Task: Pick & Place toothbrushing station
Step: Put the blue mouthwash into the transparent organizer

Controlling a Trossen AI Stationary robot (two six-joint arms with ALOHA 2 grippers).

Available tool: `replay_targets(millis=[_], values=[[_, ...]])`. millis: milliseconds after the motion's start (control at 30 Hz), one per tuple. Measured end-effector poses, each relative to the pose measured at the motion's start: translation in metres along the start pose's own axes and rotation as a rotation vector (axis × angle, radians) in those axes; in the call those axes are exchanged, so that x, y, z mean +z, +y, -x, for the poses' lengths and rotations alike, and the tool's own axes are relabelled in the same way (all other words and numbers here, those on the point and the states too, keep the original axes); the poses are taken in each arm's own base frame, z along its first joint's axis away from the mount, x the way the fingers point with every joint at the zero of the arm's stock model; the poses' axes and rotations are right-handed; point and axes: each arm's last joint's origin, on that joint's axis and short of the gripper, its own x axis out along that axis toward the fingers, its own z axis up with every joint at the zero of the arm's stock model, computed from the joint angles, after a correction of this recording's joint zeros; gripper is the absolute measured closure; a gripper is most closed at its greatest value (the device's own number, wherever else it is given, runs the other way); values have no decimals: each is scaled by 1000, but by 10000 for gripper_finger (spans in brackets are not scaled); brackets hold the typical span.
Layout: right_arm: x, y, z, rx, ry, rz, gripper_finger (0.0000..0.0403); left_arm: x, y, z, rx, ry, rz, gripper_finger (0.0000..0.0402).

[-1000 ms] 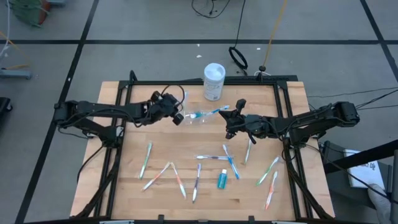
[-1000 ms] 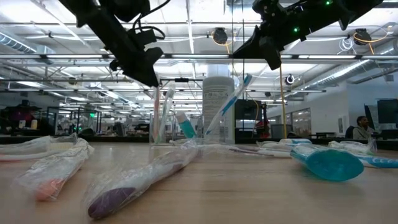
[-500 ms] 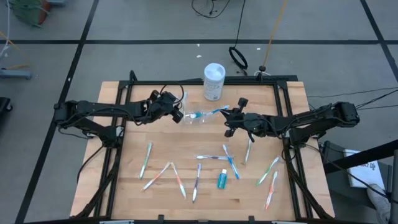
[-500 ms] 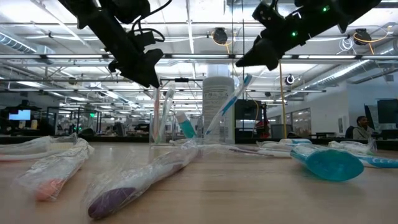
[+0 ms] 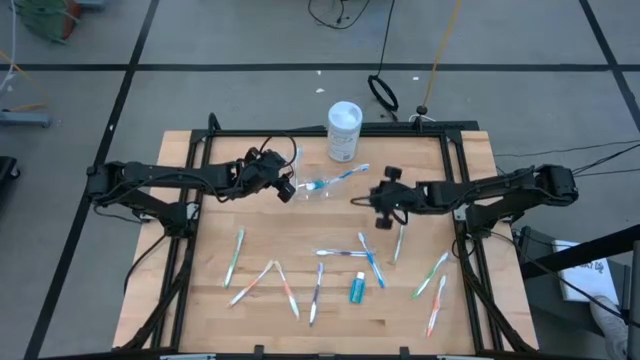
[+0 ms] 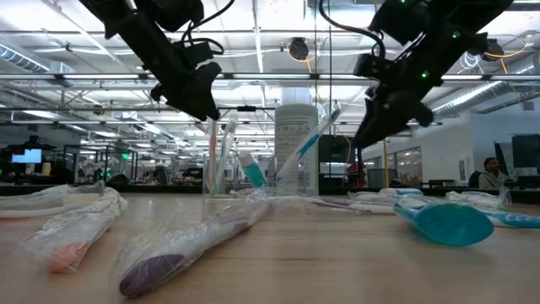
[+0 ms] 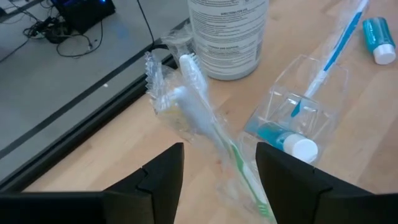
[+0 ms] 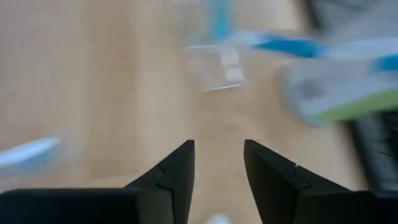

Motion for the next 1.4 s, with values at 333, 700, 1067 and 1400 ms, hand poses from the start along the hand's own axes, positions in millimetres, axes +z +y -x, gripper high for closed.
replay_targets(millis=[333,700,1067,1400], values=[[-7,-3,-2,77,59,-19,259,0,0,0,-1,0,-10,195],[-48,-15,-19,41,180,30,259,0,0,0,-2,0,-10,195],[-77,-19,-31,-4,121,213,265,0,0,0,-3,-2,-9,194],[-86,-25,-33,-21,135,166,294,1,0,0,-4,-5,-8,194]])
